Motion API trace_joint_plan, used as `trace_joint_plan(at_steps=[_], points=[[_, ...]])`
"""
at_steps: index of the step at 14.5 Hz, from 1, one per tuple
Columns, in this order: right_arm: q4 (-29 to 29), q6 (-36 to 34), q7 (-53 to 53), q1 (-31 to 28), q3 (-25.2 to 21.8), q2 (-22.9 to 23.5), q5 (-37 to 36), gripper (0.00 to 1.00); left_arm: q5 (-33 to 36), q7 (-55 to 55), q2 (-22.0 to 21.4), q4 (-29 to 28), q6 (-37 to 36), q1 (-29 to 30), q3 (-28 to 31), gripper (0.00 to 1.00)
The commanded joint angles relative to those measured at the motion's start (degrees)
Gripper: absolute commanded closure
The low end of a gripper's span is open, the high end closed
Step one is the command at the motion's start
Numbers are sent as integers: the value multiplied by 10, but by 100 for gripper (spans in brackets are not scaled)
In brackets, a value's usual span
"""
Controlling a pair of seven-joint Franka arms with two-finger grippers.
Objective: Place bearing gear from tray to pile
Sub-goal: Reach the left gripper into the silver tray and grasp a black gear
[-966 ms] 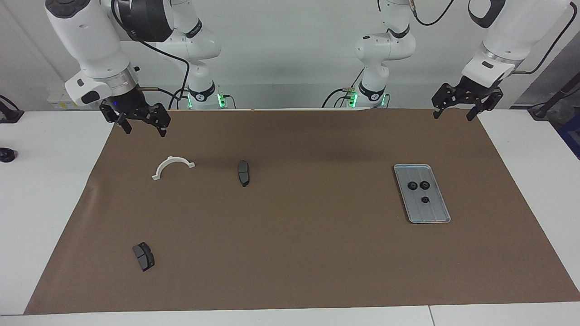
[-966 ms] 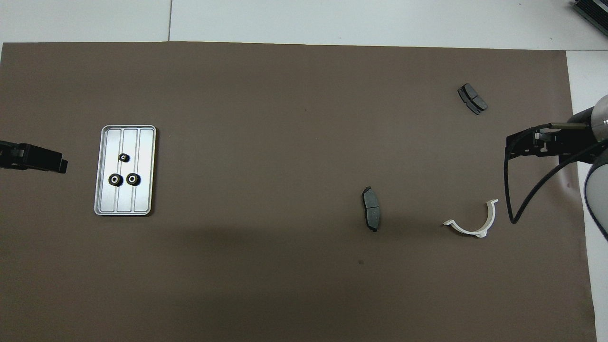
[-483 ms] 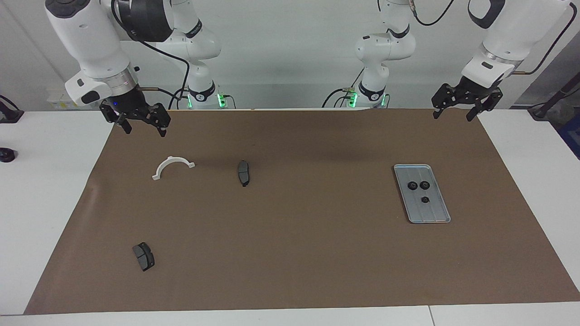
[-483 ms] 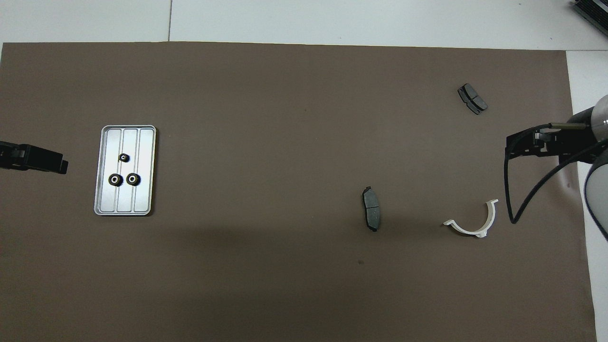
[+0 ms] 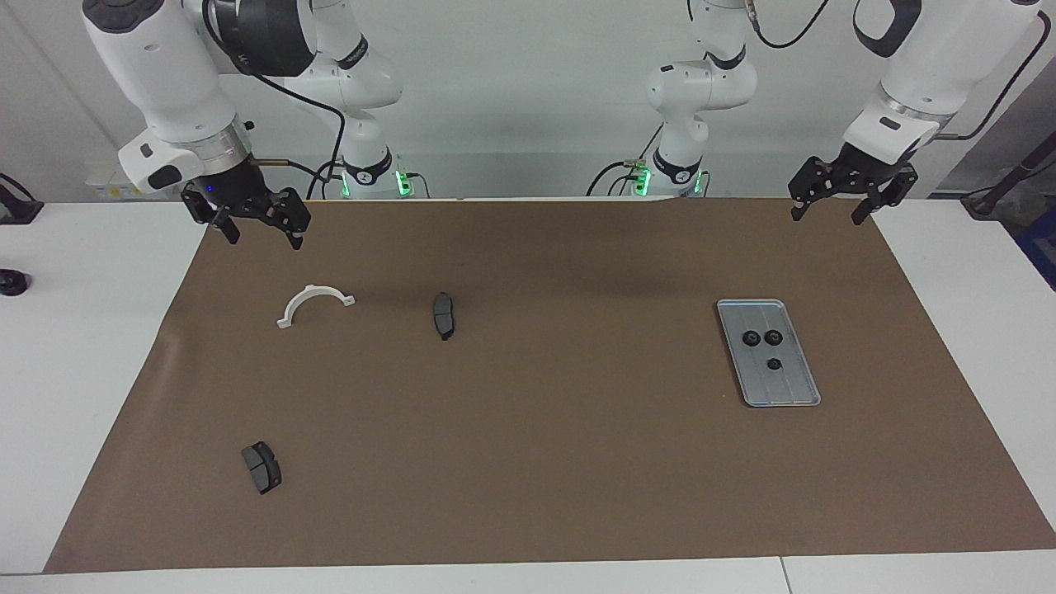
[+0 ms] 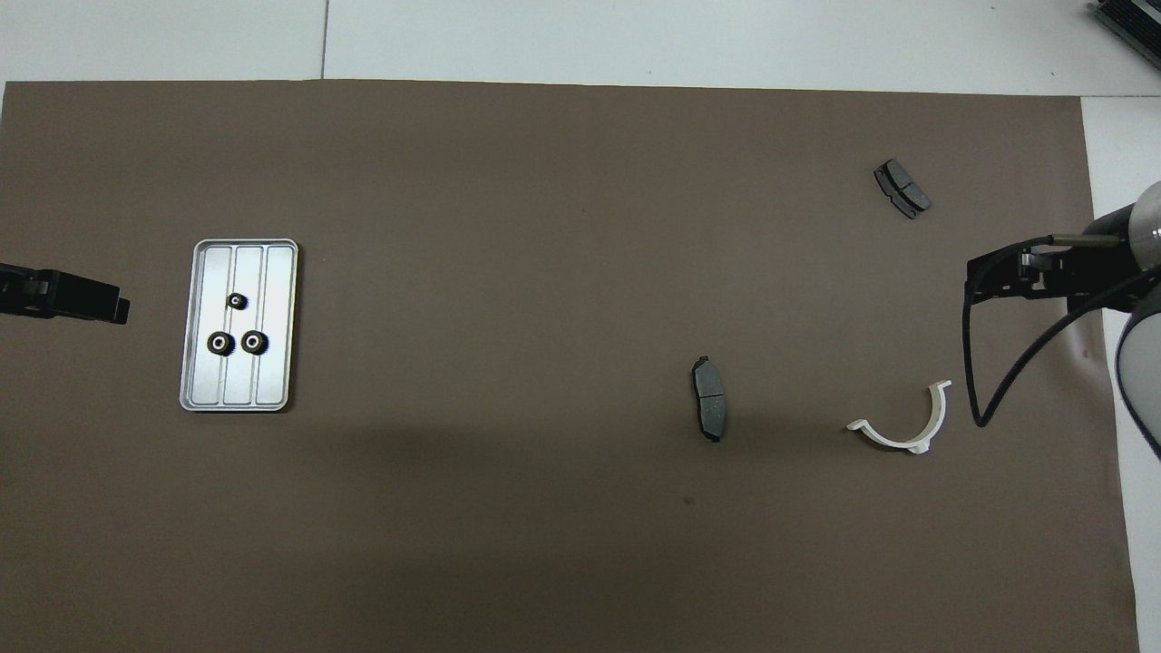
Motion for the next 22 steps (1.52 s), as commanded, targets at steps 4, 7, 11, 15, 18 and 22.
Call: trace_joint_plan(at_steps=[4, 7, 11, 15, 18, 22], points=[[-15, 6, -4, -8, 5, -13, 2, 0, 2, 19, 34, -30, 97, 18, -2, 0], [-15, 6, -4, -8, 5, -13, 2, 0, 2, 16, 93, -39, 162, 19, -2, 0], [-15, 6, -4, -8, 5, -13, 2, 0, 2, 15, 109, -145, 348, 39, -1, 0], [-15, 6, -4, -8, 5, -13, 2, 0, 4, 15, 162, -155, 412, 44, 1, 0], [-15, 6, -4, -9, 5, -13, 3, 0, 3, 13, 189, -157, 436, 44, 0, 0], [-15, 7, -4, -9, 5, -13, 3, 0, 3, -69, 189, -210, 471, 36, 0, 9]])
